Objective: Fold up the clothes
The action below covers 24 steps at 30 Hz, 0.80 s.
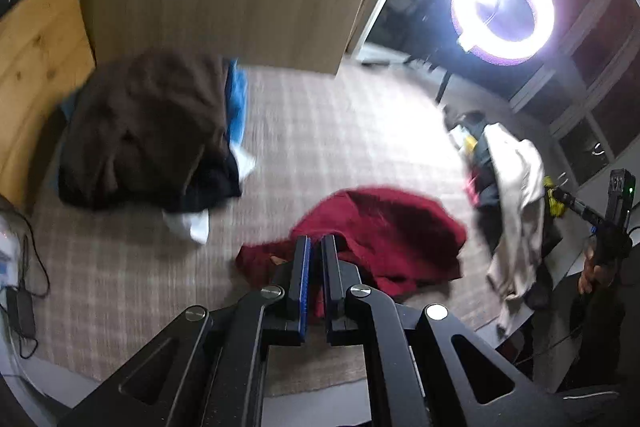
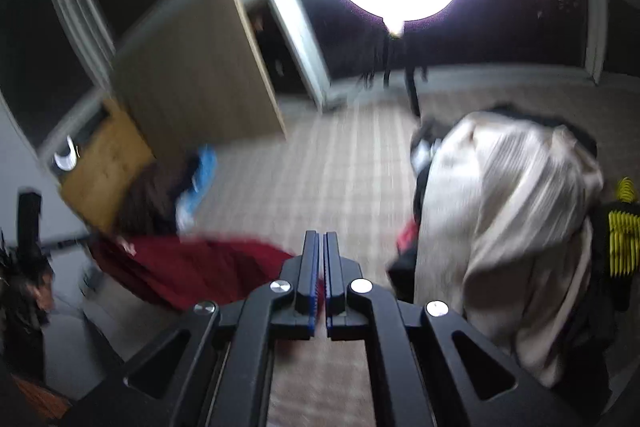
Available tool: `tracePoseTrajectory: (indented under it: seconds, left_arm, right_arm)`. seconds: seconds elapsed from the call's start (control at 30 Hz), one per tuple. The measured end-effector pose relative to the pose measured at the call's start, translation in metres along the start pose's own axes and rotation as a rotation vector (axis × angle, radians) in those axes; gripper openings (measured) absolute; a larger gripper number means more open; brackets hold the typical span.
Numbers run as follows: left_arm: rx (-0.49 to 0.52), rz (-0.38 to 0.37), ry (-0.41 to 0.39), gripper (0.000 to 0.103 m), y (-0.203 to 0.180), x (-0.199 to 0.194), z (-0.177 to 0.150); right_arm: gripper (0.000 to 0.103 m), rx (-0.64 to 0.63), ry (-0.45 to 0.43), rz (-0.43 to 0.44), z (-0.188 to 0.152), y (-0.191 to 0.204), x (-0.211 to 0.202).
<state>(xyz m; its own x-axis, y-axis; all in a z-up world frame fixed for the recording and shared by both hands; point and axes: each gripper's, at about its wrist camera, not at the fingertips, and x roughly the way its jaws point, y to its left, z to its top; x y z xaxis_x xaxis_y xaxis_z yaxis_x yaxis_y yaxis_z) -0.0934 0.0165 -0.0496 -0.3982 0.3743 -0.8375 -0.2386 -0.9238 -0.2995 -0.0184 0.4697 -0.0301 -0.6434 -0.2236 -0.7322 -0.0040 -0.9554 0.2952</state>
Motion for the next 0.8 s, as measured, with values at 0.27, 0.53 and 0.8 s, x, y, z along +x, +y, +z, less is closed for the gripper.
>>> tracePoseTrajectory:
  seconds: [0.27, 0.53, 0.8]
  left_arm:
    - [-0.035, 0.028, 0.057, 0.005, 0.019, 0.024, -0.015]
    - [-0.028, 0.039, 0.102, 0.005, 0.021, 0.038, -0.031]
    - [-0.03, 0.032, 0.041, 0.005, 0.029, 0.004, -0.03]
  right_arm:
    - [0.042, -0.172, 0.33, 0.047, -0.07, 0.038, 0.105]
    - [0.038, -0.078, 0.437, 0.138, -0.104, 0.043, 0.158]
    - [0.005, 0.023, 0.261, 0.294, -0.064, 0.03, 0.086]
